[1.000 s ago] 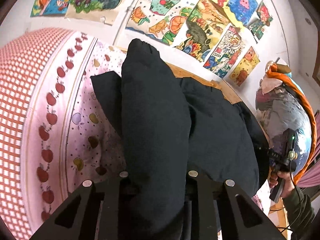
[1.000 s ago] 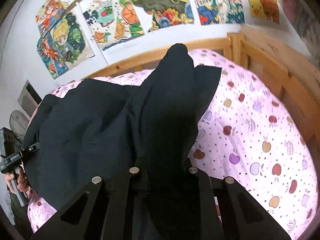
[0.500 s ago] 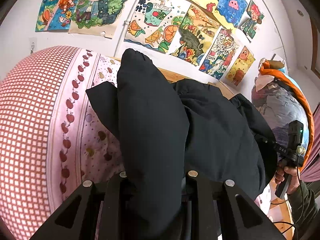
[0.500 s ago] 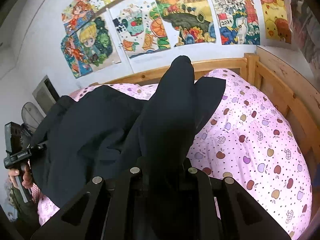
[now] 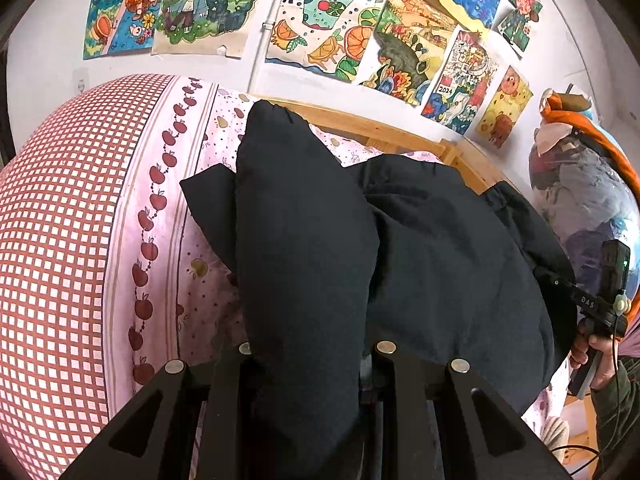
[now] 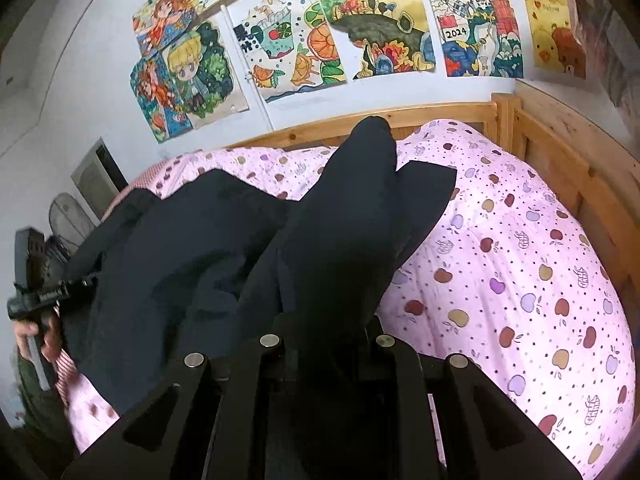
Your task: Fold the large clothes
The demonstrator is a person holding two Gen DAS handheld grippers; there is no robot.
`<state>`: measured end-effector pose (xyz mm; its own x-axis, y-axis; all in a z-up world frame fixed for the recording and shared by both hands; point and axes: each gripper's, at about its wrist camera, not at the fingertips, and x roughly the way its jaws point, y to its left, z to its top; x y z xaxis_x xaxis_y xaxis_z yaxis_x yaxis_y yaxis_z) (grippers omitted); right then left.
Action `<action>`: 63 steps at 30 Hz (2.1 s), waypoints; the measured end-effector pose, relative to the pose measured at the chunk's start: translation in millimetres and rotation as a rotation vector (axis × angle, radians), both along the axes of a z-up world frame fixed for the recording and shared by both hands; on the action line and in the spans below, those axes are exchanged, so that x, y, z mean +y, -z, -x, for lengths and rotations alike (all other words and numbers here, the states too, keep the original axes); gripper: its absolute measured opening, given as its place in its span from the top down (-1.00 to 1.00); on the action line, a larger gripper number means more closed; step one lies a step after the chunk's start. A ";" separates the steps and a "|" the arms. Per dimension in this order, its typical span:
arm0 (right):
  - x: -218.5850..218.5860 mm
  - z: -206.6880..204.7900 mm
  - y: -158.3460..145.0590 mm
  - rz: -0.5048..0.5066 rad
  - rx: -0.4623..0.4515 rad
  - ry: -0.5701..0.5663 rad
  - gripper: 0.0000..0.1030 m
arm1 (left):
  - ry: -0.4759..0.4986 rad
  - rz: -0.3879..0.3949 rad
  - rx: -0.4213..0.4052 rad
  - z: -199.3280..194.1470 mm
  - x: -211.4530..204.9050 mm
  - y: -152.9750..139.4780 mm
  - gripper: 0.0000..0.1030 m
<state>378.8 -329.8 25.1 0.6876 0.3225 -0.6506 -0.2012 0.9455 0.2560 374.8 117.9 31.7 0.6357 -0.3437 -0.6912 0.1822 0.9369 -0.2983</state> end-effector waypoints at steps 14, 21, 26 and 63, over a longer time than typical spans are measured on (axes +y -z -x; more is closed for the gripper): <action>-15.3 -2.4 27.4 0.062 0.074 0.126 0.35 | -0.092 -0.109 0.035 -8.7 -6.3 17.6 0.18; -0.1 4.4 30.6 0.186 0.066 0.132 -0.43 | -0.153 -0.159 0.054 -8.2 -5.7 19.9 -0.31; 8.5 15.9 21.1 0.255 0.004 0.167 -0.68 | -0.203 -0.229 0.012 2.4 -11.0 11.8 -0.63; 65.5 210.3 -64.5 0.168 -0.456 0.030 -0.97 | -0.239 -0.298 -0.453 209.8 -80.7 -67.9 -1.00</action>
<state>168.5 -264.3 89.6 0.9221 0.2145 -0.3220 -0.2293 0.9733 -0.0084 165.0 37.3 99.6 0.9258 0.0129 -0.3777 0.0034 0.9991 0.0424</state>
